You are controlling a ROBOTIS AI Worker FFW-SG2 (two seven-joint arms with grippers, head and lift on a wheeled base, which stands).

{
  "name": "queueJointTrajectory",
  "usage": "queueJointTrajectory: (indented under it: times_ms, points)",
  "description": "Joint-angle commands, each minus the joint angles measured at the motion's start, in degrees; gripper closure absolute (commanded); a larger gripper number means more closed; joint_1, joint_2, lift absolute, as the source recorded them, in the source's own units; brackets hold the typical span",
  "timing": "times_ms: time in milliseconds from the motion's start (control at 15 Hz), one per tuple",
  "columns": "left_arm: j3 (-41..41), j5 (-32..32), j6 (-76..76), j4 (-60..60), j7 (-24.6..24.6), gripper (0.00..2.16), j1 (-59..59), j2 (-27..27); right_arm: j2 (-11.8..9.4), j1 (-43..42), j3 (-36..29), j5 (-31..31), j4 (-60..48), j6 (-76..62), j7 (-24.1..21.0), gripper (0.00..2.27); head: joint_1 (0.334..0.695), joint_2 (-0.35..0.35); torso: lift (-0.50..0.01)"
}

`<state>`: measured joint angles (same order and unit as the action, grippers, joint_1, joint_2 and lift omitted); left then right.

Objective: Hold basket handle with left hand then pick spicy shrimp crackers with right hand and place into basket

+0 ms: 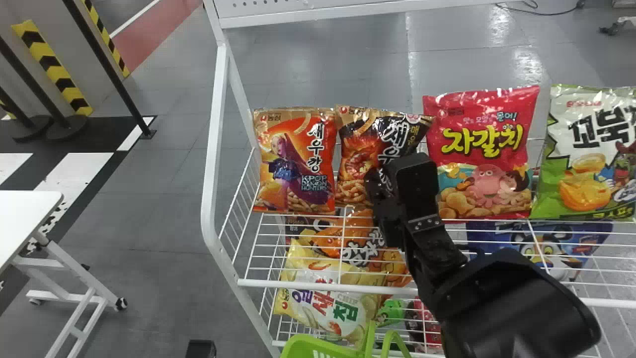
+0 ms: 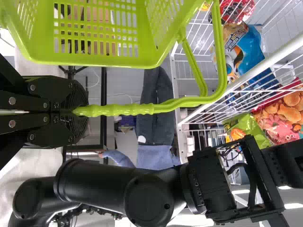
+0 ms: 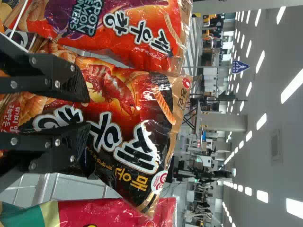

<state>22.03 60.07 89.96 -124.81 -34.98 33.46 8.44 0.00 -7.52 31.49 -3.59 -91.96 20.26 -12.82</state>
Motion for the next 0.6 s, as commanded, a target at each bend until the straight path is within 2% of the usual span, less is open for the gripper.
queueJointTrajectory:
  times_ms: [0, 67, 333, 533]
  points:
    - [-0.06, -0.13, 0.07, 0.18, 0.00, 1.90, -0.06, 0.00, 0.05, 0.93, -0.11, -0.01, -0.59, -1.31, 0.08, 1.84, 0.695, 0.208, -0.037]
    - [-0.06, -0.22, 0.07, 0.18, 0.09, 1.89, -0.15, -0.09, 0.05, 1.55, -0.20, -0.01, -1.20, -1.84, -0.01, 1.95, 0.695, 0.208, -0.037]
    - [-0.24, -0.39, 0.07, 0.18, 0.35, 1.90, -0.41, -0.18, 0.05, 4.98, -0.20, -1.15, -7.62, -0.43, -0.10, 1.95, 0.695, 0.214, -0.037]
    - [-0.85, -1.36, 0.07, 0.09, 0.71, 1.90, -0.85, -0.44, 0.05, 9.46, -0.20, -3.09, -16.58, 2.91, -0.10, 1.95, 0.695, 0.223, -0.037]
